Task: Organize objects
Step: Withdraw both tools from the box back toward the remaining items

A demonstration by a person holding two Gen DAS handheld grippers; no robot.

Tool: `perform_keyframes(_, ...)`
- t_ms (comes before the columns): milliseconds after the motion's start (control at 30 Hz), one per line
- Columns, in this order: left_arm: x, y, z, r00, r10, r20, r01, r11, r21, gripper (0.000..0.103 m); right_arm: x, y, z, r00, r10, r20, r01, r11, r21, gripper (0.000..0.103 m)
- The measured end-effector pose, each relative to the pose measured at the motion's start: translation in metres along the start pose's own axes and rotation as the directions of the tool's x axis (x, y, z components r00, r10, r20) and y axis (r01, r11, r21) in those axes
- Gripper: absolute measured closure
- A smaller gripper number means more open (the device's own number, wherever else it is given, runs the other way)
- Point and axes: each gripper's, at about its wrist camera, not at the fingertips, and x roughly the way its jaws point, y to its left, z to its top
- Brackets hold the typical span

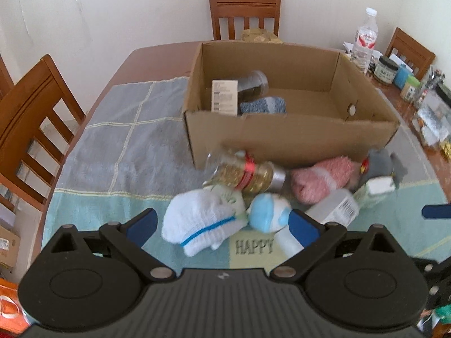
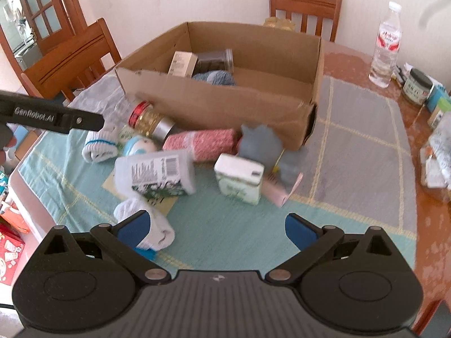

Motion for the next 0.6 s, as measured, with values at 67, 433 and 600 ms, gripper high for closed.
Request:
perform_keyframes(67, 0.001, 0.003, -0.007, 1.0, 0.01, 0.013, -0.01, 0.999, 0.035, 0.004, 0.003, 0.004, -0.004, 1.0, -0.004, -0.005, 0.004, 1.0, 0.012, 0.0)
perform_keyframes(433, 0.007, 0.03, -0.032, 1.0, -0.02, 0.023, 0.016, 0.987, 0.159, 0.004, 0.02, 0.052, -0.029, 0.998, -0.06, 0.014, 0.059, 0.995, 0.08, 0.0)
perform_keyframes(600, 0.008, 0.04, -0.039, 0.998, -0.051, 0.035, 0.044, 0.982, 0.182, 0.003, 0.037, 0.079, -0.032, 0.996, -0.094, 0.007, 0.093, 0.992, 0.09, 0.0)
